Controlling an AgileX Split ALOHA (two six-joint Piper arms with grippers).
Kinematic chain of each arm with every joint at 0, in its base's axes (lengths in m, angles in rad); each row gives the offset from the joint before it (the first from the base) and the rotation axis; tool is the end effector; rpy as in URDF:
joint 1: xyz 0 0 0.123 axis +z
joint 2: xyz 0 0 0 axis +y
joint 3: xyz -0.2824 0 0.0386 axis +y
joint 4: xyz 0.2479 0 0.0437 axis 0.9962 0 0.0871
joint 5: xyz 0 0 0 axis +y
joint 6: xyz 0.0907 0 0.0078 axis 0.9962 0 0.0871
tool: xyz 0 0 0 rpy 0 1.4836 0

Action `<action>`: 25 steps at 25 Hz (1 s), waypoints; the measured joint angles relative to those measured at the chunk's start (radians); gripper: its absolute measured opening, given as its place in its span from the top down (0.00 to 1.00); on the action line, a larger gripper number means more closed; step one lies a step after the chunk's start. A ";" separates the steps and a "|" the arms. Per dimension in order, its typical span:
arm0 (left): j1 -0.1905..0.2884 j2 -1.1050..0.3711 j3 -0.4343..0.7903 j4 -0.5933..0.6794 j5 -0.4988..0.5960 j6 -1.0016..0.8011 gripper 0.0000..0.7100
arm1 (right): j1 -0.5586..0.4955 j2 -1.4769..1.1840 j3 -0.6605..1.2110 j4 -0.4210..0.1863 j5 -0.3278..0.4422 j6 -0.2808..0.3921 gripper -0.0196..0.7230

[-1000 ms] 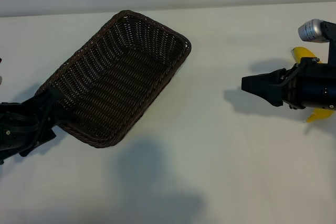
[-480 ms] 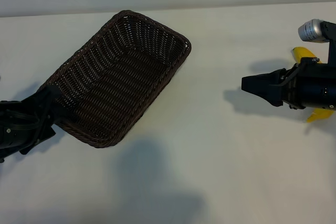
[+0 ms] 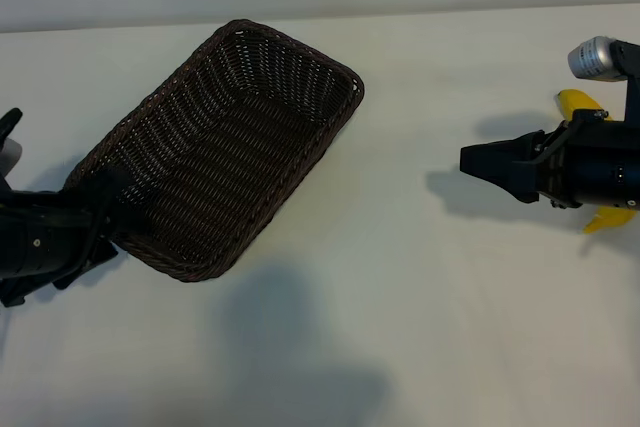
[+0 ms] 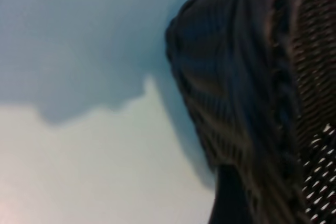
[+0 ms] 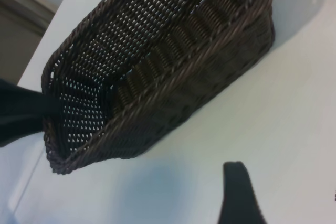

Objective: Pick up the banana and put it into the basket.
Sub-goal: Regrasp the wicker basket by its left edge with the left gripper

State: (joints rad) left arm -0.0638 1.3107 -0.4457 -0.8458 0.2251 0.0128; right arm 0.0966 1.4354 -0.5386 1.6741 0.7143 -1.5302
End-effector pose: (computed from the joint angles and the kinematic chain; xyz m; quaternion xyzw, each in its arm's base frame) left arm 0.2110 -0.0288 0.1736 -0.3246 0.8885 -0.2065 0.2503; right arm 0.2340 0.0824 0.1961 -0.1089 0.8593 0.3663 0.3400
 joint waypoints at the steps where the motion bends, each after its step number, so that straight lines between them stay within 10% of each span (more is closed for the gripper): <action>1: 0.000 0.001 0.000 -0.023 -0.003 0.022 0.29 | 0.000 0.000 0.000 0.000 0.000 0.000 0.38; 25: -0.004 0.200 -0.002 -0.101 -0.064 0.077 0.37 | 0.000 0.000 0.000 0.000 0.001 0.000 0.38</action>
State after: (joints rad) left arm -0.0682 1.5102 -0.4473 -0.9467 0.1615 0.0901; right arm 0.0966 1.4354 -0.5386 1.6741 0.7152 -1.5302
